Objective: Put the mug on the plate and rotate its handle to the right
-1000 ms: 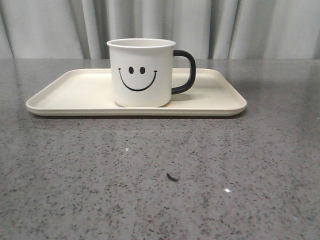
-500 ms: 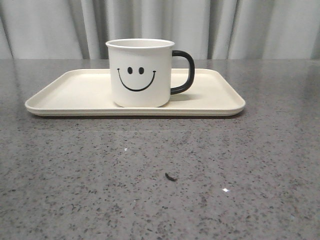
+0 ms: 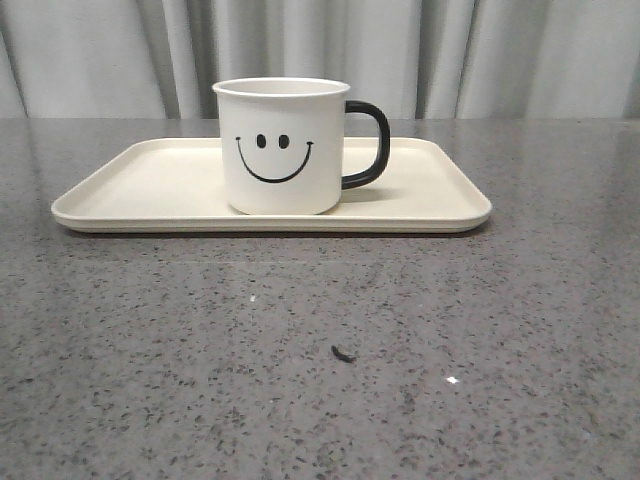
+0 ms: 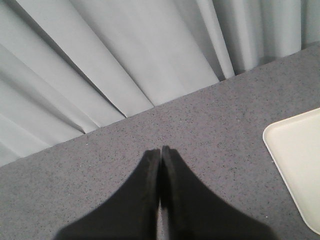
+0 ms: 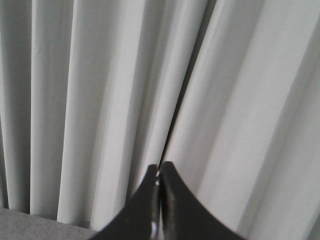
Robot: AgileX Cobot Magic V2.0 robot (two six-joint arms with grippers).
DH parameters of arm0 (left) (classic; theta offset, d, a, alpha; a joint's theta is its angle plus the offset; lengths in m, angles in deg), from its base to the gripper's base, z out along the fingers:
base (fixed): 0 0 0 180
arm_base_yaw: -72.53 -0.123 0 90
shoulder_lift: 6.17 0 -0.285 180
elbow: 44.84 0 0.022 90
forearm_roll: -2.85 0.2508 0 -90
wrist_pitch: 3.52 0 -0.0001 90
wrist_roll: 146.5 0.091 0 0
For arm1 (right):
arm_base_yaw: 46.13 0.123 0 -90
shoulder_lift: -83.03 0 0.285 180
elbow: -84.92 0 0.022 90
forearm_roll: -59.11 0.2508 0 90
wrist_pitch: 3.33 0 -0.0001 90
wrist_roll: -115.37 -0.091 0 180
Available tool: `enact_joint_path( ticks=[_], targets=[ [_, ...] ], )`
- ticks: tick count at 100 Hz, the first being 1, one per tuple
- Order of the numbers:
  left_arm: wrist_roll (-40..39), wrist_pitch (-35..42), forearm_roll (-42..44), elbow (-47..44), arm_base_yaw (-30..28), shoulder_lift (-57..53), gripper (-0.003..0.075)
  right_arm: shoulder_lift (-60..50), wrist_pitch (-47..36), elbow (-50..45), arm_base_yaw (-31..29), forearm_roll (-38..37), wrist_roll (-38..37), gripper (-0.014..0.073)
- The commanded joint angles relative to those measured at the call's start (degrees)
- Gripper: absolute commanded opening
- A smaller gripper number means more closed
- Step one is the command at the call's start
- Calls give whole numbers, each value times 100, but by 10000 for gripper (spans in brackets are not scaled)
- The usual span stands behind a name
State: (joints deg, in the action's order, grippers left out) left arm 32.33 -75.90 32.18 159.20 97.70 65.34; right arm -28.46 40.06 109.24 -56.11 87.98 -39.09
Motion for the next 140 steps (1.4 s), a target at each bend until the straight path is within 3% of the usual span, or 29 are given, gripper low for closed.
enact_joint_path(
  ticks=[1, 34, 60, 95, 140],
  targets=[
    [-68, 426, 129, -7, 29, -40, -19, -611, -985, -780, -33, 158, -42, -89],
    [-68, 582, 98, -447, 29, -40, -19, -2671, -2300, -4104, -33, 152, -42, -89],
    [-68, 744, 89, -838, 29, -52, -19, -3503, -2486, -5607, -33, -51, -42, -89],
    [-77, 1073, 99, -1053, 29, -52, -19, -3612, -2423, -6306, -33, -51, -42, -89],
    [-77, 1051, -10, -1053, 29, -52, -19, -3612, -2372, -6353, -33, -51, -42, -89]
  ],
)
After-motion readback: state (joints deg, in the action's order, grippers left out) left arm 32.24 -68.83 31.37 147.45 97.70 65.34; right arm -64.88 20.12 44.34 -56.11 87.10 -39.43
